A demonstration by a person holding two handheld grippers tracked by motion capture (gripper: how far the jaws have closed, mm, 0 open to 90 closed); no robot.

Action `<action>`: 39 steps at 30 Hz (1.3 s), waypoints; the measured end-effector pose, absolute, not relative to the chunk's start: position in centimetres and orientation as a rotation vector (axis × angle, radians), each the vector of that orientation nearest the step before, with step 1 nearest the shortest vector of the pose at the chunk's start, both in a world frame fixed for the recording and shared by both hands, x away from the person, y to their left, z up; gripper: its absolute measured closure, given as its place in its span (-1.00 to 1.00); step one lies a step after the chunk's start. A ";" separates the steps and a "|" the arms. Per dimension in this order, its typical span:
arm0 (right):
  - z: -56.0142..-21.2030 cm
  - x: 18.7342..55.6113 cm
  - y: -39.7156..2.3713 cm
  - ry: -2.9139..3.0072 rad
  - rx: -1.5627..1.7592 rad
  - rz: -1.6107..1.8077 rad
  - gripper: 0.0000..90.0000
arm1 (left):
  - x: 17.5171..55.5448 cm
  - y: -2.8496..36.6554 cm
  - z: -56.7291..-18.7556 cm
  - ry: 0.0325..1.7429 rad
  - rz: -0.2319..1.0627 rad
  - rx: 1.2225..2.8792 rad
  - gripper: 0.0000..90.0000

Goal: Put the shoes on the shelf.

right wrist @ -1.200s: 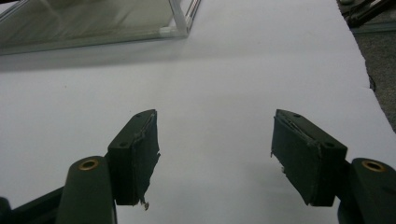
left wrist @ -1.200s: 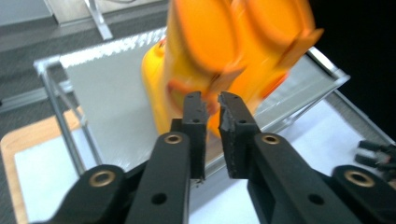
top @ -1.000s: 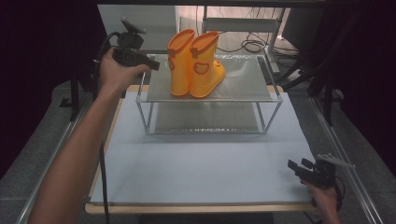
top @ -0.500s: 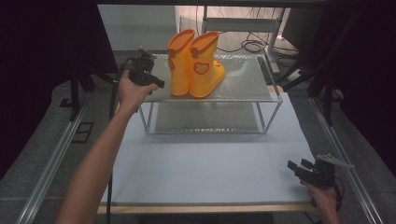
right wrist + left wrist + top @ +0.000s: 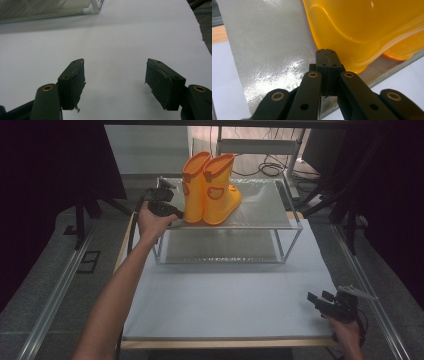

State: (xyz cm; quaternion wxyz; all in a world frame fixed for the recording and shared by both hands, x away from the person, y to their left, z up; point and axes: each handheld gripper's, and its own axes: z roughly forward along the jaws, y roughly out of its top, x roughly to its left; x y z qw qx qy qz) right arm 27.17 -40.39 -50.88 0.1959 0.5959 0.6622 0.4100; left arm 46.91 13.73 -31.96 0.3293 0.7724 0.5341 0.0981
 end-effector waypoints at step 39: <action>-50.7 27.3 -39.8 1.860 1.662 1.178 -0.30 | 45.9 8.5 -30.1 1.299 0.191 2.051 1.00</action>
